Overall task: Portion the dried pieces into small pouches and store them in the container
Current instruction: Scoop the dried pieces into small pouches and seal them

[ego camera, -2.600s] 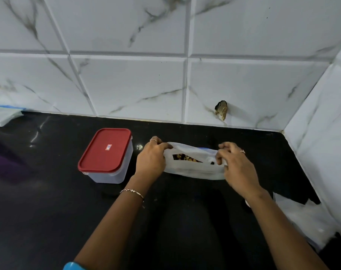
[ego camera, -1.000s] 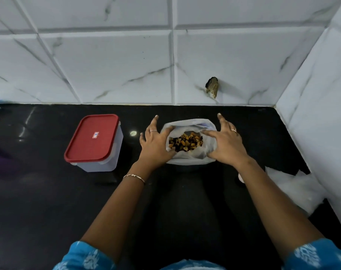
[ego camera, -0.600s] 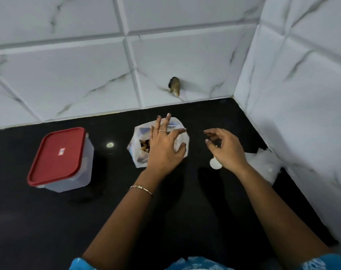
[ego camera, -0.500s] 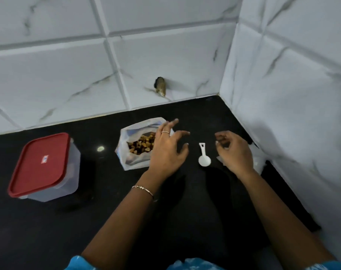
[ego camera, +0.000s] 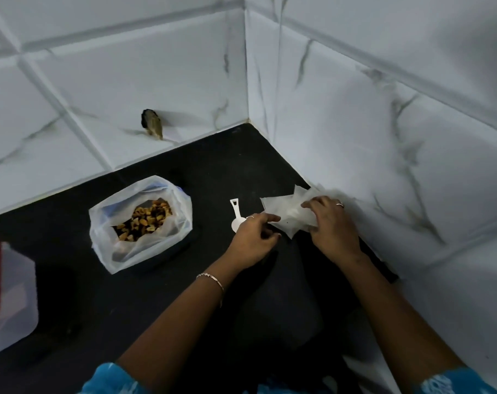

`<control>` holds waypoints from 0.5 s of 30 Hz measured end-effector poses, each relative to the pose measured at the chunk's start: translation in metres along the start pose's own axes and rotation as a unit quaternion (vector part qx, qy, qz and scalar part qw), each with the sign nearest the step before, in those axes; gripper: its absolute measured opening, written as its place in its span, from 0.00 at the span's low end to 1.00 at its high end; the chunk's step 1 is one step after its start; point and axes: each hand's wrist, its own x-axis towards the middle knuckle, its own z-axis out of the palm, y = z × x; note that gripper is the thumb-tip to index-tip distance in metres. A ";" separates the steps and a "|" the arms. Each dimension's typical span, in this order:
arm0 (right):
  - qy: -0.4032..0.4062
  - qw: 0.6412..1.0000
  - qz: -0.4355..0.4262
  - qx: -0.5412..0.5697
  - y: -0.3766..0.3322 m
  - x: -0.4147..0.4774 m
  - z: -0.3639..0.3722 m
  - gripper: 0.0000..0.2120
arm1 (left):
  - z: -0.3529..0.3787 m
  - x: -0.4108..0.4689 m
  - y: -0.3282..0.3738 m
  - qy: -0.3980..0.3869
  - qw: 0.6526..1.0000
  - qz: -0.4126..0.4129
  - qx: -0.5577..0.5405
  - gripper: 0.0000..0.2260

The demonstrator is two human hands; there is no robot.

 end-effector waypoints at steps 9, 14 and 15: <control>0.157 0.986 -0.004 0.060 0.000 0.005 -0.010 0.07 | 0.000 0.006 0.009 0.007 0.998 -0.025 -0.050 0.14; 0.205 0.966 0.021 0.155 -0.020 0.008 -0.037 0.06 | -0.014 0.006 0.032 0.078 0.987 -0.022 -0.140 0.06; 0.204 0.962 0.028 0.180 -0.027 0.008 -0.042 0.05 | -0.018 0.004 0.037 0.092 0.981 -0.024 -0.168 0.05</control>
